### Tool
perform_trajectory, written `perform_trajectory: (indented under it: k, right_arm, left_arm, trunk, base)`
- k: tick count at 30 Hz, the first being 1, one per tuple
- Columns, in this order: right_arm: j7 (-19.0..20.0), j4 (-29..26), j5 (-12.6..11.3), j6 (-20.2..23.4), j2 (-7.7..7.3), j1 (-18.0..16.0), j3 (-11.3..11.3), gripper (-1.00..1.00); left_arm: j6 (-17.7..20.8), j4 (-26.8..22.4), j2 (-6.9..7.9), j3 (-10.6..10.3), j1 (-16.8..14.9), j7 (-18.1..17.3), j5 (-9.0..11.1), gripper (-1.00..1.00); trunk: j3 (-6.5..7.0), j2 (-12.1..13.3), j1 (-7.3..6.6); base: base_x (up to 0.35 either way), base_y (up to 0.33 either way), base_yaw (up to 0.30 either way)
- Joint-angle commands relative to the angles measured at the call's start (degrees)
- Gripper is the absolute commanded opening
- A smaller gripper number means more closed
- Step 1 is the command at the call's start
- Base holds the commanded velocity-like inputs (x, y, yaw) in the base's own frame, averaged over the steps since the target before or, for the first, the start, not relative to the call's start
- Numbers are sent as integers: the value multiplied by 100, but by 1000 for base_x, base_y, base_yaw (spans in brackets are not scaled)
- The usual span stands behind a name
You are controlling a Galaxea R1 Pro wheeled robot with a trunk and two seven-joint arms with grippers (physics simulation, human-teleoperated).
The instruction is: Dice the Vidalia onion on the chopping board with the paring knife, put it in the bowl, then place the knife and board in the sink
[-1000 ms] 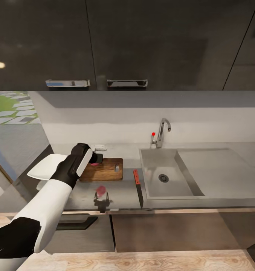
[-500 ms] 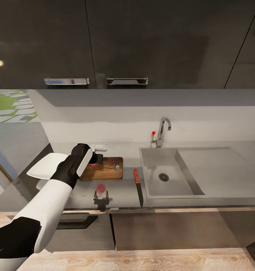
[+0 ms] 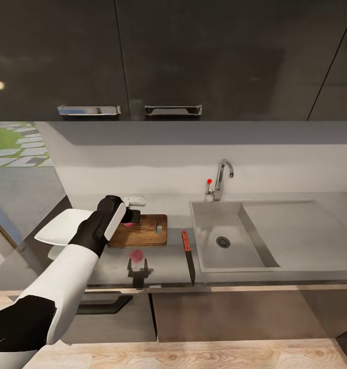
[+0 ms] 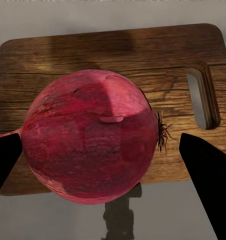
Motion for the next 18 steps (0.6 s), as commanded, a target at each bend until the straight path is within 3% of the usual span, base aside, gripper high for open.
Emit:
perform_trajectory:
  k: [1, 18]
  right_arm:
    - [-41, -11, 62, 0, 4, 2, -21, 100]
    - [-41, -11, 62, 0, 4, 2, -21, 100]
  left_arm:
    - [16, -5, 1, -12, -5, 58, 58, -100]
    - [9, 239, -27, -18, -5, 58, 56, -100]
  trunk:
    - [-11, -11, 4]
    - [-11, -11, 4]
  base:
    - [2, 0, 0]
    - [61, 0, 0]
